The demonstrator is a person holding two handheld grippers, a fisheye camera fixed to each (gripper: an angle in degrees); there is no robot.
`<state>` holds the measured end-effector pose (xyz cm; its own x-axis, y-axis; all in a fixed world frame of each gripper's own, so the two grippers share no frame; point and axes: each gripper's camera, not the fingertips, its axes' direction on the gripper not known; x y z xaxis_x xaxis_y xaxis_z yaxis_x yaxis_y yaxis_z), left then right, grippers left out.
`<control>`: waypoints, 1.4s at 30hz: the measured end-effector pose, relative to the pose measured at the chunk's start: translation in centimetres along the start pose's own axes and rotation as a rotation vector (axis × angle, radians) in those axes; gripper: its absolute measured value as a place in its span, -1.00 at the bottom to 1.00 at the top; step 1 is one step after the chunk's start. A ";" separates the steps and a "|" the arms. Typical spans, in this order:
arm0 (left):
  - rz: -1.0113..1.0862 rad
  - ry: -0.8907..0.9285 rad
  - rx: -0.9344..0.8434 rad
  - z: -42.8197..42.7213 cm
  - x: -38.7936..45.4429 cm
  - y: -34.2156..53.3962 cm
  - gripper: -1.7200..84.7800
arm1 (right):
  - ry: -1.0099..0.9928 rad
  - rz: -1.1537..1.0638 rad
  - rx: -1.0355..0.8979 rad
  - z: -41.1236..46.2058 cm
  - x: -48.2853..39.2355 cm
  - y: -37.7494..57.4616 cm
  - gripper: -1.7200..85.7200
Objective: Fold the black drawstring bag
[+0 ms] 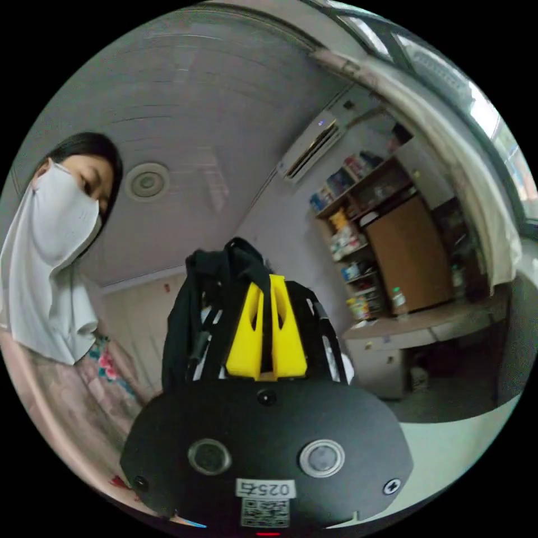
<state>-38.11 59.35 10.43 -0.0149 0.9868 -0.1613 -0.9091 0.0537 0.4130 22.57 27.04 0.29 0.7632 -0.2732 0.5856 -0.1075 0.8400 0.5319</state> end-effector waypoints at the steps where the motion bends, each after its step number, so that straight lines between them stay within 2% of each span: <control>1: 0.012 -0.040 -0.041 0.3 0.0 0.3 -0.98 | 0.032 -0.025 0.014 -0.6 -0.5 -0.5 -0.98; 3: 0.003 -0.110 -0.073 0.5 -1.1 2.4 -0.95 | 0.126 -0.163 0.048 -2.2 -3.9 -1.8 -0.98; 6: -0.004 -0.064 0.049 -1.1 -3.1 5.6 -0.86 | 0.207 -0.378 0.077 -3.0 -9.7 -2.2 -0.98; 8: 0.020 -0.115 0.067 -1.9 -3.5 6.7 -0.83 | 0.284 -0.524 0.075 -3.0 -13.3 -1.9 -0.98; 9: 0.034 -0.175 0.015 -1.7 -3.5 7.0 -0.81 | 0.342 -0.624 0.060 -2.9 -15.5 -1.4 -0.98; 13: 0.172 -0.307 -0.177 -0.1 -2.3 7.1 -0.73 | 0.476 -0.787 0.027 -3.0 -19.6 -0.2 -0.98; 14: 0.224 -0.399 -0.264 0.7 -1.8 7.1 -0.70 | 0.513 -0.794 0.035 -3.5 -20.1 0.0 -0.98; 15: 0.248 -0.640 -0.398 1.6 -1.7 7.5 -0.67 | 0.573 -0.769 0.081 -4.7 -20.2 -0.1 -0.98; 17: 0.249 -0.912 -0.596 2.0 -2.5 8.7 -0.66 | 0.580 -0.732 0.125 -7.3 -19.8 -0.7 -0.98; 18: 0.183 -0.973 -0.646 0.9 -3.4 9.4 -0.67 | 0.502 -0.711 0.109 -9.1 -19.3 -1.5 -0.98; 19: 0.133 -0.956 -0.645 0.1 -3.8 9.6 -0.67 | 0.446 -0.708 0.100 -10.0 -19.0 -1.7 -0.98; 20: 0.039 -0.872 -0.575 -1.9 -4.4 9.8 -0.70 | 0.317 -0.697 0.097 -11.8 -18.2 -2.1 -0.98; 21: -0.041 -0.734 -0.414 -4.1 -4.7 10.0 -0.71 | 0.148 -0.686 0.098 -13.4 -17.4 -2.4 -0.98; 22: -0.072 -0.646 -0.322 -5.1 -4.8 10.1 -0.71 | 0.062 -0.656 0.102 -14.2 -16.8 -2.7 -0.98; 24: -0.133 -0.327 -0.089 -6.7 -6.4 11.0 -0.68 | -0.247 -0.566 0.169 -16.5 -14.3 -3.6 -0.98; 25: -0.151 -0.286 -0.062 -6.6 -7.1 11.1 -0.67 | -0.315 -0.540 0.200 -17.0 -13.6 -3.8 -0.98; 27: -0.201 -0.176 -0.084 -4.9 -10.4 10.9 -0.64 | -0.668 -0.431 0.355 -18.0 -9.5 -5.1 -0.98; 28: -0.218 -0.144 -0.087 -4.4 -11.3 10.6 -0.64 | -0.759 -0.400 0.396 -17.9 -8.3 -5.5 -0.98; 30: -0.241 0.023 -0.106 -2.0 -14.0 8.8 -0.65 | -1.103 -0.269 0.525 -16.5 -3.9 -7.5 -0.98; 31: -0.237 0.066 -0.103 -1.3 -14.4 8.2 -0.66 | -1.177 -0.234 0.552 -15.9 -3.1 -8.1 -0.98; 33: -0.200 0.155 -0.125 1.7 -15.3 5.3 -0.64 | -1.485 -0.135 0.600 -12.4 -1.6 -10.4 -0.98; 36: -0.178 0.302 -0.138 5.9 -14.8 1.7 -0.58 | -1.800 -0.097 0.598 -8.7 -3.1 -13.1 -0.98; 38: -0.208 0.430 -0.106 8.1 -14.3 0.1 -0.56 | -1.904 -0.117 0.561 -7.5 -4.9 -14.3 -0.98; 41: -0.319 0.722 -0.111 11.4 -13.0 -1.4 -0.54 | -1.908 -0.203 0.473 -7.2 -7.9 -15.5 -0.98; 42: -0.295 0.738 -0.099 11.5 -11.5 -1.8 -0.54 | -1.891 -0.245 0.433 -7.4 -8.8 -15.7 -0.98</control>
<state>-31.51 49.66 21.83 -0.0081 0.5759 -0.8175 -0.9507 0.2491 0.1849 22.24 19.69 -17.74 -0.7375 -0.6634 0.1262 -0.4712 0.6394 0.6075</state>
